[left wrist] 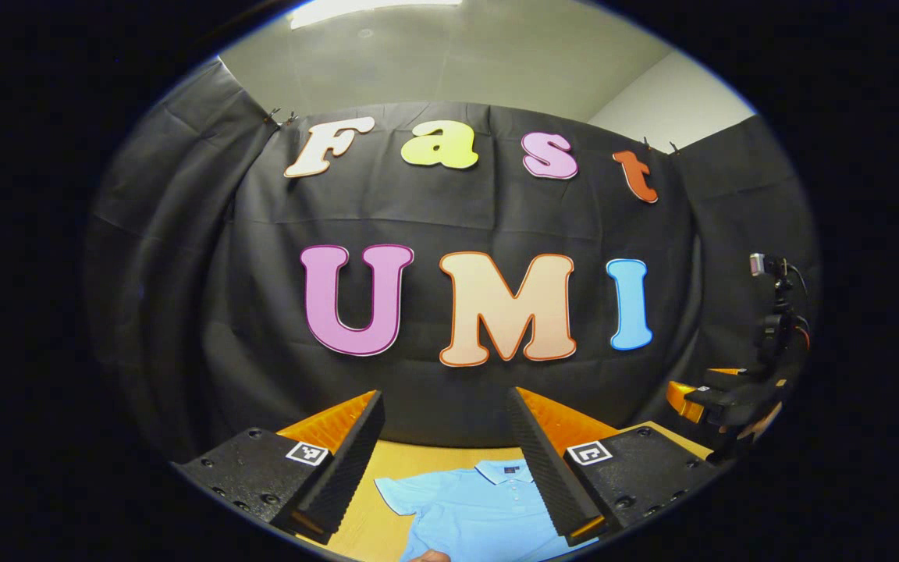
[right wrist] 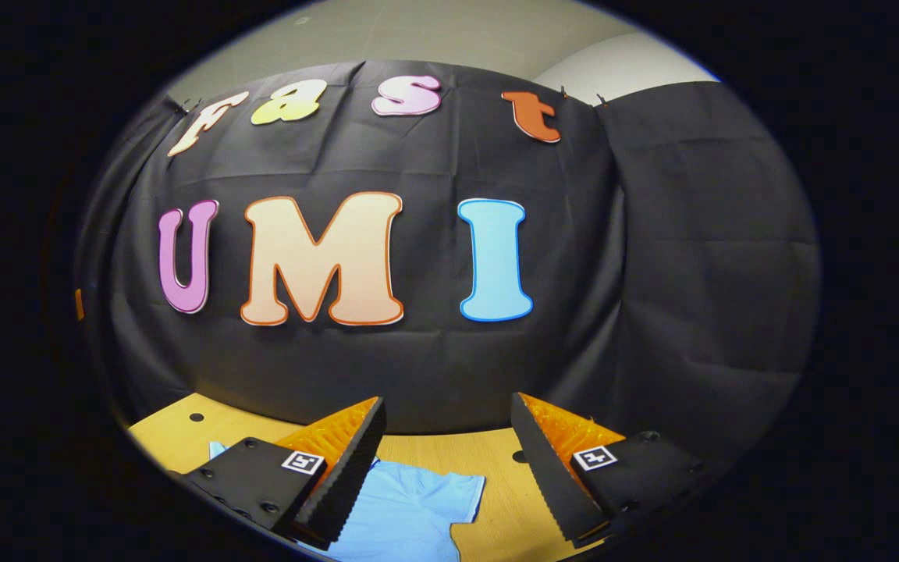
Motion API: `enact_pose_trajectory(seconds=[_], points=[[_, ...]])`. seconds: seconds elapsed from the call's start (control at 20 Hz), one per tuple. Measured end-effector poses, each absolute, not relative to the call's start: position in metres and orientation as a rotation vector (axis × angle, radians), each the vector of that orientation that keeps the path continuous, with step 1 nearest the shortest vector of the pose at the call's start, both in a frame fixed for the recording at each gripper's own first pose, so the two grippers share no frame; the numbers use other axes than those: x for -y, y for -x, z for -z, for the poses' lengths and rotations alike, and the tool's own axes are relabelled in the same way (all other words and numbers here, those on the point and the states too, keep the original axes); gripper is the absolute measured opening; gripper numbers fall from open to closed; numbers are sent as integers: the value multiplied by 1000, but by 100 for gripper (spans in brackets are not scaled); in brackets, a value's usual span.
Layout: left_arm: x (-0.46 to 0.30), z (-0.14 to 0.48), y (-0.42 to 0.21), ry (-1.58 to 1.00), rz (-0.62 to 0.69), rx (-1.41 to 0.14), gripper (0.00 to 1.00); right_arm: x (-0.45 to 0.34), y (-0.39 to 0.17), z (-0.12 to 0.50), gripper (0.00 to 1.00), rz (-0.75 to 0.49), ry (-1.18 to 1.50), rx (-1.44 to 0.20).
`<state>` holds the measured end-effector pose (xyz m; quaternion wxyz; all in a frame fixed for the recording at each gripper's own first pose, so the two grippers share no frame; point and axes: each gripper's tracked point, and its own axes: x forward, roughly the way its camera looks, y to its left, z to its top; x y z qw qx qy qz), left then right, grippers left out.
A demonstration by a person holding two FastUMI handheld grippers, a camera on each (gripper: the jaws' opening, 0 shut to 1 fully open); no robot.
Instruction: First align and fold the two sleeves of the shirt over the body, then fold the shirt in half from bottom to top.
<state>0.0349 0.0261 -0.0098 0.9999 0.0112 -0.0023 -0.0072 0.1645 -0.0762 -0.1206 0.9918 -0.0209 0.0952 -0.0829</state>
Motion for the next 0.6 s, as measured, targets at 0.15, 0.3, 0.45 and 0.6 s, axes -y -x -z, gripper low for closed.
enact_pose_trajectory(seconds=[0.15,0.3,0.45,0.6], points=[[-39,13,-46,-36,2,-4,94,82,-182,150,100,187,73,-241],[-52,18,-52,-34,-5,-14,94,86,-199,183,100,183,154,-262],[-63,24,-60,-36,-10,-28,94,87,-209,221,100,175,190,-316],[-75,31,-68,-49,-24,-42,94,92,-218,253,100,182,231,-350]])
